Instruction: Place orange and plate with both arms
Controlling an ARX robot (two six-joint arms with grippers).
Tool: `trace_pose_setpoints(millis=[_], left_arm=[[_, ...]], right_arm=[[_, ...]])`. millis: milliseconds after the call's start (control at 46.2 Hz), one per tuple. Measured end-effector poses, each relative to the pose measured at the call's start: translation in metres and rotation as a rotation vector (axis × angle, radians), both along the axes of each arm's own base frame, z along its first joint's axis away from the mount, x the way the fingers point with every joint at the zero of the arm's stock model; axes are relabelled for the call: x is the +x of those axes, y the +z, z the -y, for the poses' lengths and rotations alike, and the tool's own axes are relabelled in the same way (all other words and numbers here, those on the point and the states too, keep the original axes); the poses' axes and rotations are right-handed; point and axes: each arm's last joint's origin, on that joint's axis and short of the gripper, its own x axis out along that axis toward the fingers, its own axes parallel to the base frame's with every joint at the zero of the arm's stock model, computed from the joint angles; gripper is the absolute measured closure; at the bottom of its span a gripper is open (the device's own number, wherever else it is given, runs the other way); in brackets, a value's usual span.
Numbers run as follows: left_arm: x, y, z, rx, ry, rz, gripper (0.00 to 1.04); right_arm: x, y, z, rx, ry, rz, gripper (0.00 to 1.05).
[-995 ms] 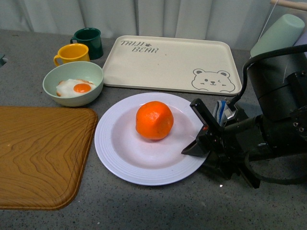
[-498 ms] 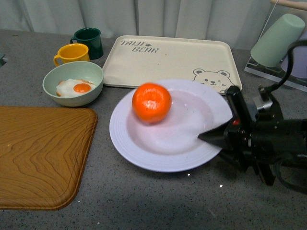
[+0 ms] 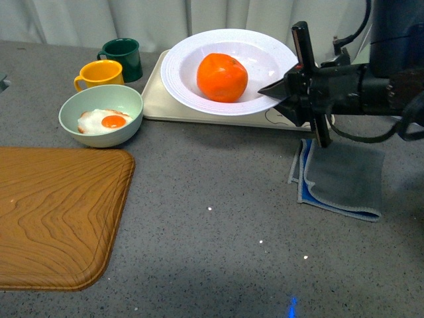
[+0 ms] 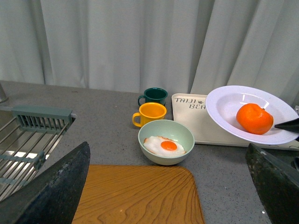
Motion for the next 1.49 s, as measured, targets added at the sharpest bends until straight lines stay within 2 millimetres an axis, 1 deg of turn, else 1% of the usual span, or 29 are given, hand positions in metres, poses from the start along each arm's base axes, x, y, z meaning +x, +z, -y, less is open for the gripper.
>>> trace_pose_setpoints(millis=[173,281,303,325,389,454,476,541,563,649,671,714,736,801,866,887,909,930,952,974,1017,1039,1104,1168,1233,1255,1406,1493], left_arm=[[0.0,0.0,0.0,0.0,0.0,0.0,0.07],[0.0,0.0,0.0,0.0,0.0,0.0,0.07],[0.0,0.0,0.0,0.0,0.0,0.0,0.07],[0.0,0.0,0.0,0.0,0.0,0.0,0.07],[0.0,0.0,0.0,0.0,0.001,0.0,0.07],[0.0,0.0,0.0,0.0,0.0,-0.001,0.07],[0.0,0.0,0.0,0.0,0.0,0.0,0.07],[0.0,0.0,0.0,0.0,0.0,0.001,0.07],[0.0,0.0,0.0,0.0,0.0,0.001,0.07],[0.0,0.0,0.0,0.0,0.0,0.001,0.07],[0.0,0.0,0.0,0.0,0.0,0.002,0.07],[0.0,0.0,0.0,0.0,0.0,0.002,0.07],[0.0,0.0,0.0,0.0,0.0,0.002,0.07],[0.0,0.0,0.0,0.0,0.0,0.002,0.07],[0.0,0.0,0.0,0.0,0.0,0.002,0.07],[0.0,0.0,0.0,0.0,0.0,0.002,0.07],[0.0,0.0,0.0,0.0,0.0,0.002,0.07],[0.0,0.0,0.0,0.0,0.0,0.002,0.07],[0.0,0.0,0.0,0.0,0.0,0.002,0.07],[0.0,0.0,0.0,0.0,0.0,0.002,0.07],[0.0,0.0,0.0,0.0,0.0,0.002,0.07],[0.0,0.0,0.0,0.0,0.0,0.002,0.07],[0.0,0.0,0.0,0.0,0.002,0.002,0.07],[0.0,0.0,0.0,0.0,0.001,0.002,0.07],[0.0,0.0,0.0,0.0,0.001,0.002,0.07],[0.0,0.0,0.0,0.0,0.001,0.002,0.07],[0.0,0.0,0.0,0.0,0.0,0.002,0.07],[0.0,0.0,0.0,0.0,0.0,0.002,0.07]], right_arm=[[0.038,-0.016,-0.009,0.003,-0.007,-0.036,1.01],[0.056,-0.024,-0.015,-0.005,-0.008,-0.057,1.01],[0.071,-0.03,-0.019,-0.015,-0.013,-0.073,1.01],[0.079,-0.034,-0.021,-0.026,-0.016,-0.075,1.01],[0.084,-0.038,-0.023,-0.034,-0.011,-0.086,1.01],[0.093,-0.038,-0.024,-0.048,-0.011,-0.097,1.01],[0.096,-0.038,-0.025,-0.056,-0.012,-0.098,1.0],[0.1,-0.037,-0.026,-0.082,-0.009,-0.092,0.89],[0.1,-0.036,-0.025,-0.101,-0.015,-0.081,0.83],[0.098,-0.034,-0.022,-0.165,-0.03,-0.046,0.69],[0.094,-0.032,-0.021,-0.203,-0.04,-0.035,0.64],[0.088,-0.028,-0.018,-0.265,-0.041,-0.013,0.56],[0.083,-0.024,-0.016,-0.32,-0.033,0.015,0.51],[0.073,-0.012,-0.01,-0.433,-0.028,0.086,0.4],[0.065,-0.002,-0.006,-0.5,-0.035,0.152,0.33],[0.061,0.003,-0.005,-0.532,-0.03,0.191,0.3],[0.056,0.007,-0.003,-0.575,-0.039,0.25,0.29],[0.054,0.01,-0.002,-0.615,-0.066,0.29,0.3],[0.048,0.015,0.001,-0.692,-0.113,0.382,0.33],[0.045,0.018,0.003,-0.728,-0.139,0.426,0.35],[0.031,0.029,0.01,-0.873,-0.25,0.582,0.42],[0.027,0.032,0.012,-0.915,-0.265,0.623,0.44],[-0.001,0.047,0.024,-1.039,-0.354,0.784,0.54],[-0.037,0.063,0.038,-1.11,-0.402,0.907,0.69],[-0.059,0.069,0.046,-1.141,-0.406,0.935,0.79],[-0.062,0.069,0.047,-1.147,-0.403,0.936,0.81],[-0.105,0.068,0.062,-1.187,-0.366,0.909,1.04],[-0.125,0.071,0.067,-1.195,-0.355,0.905,1.04]])
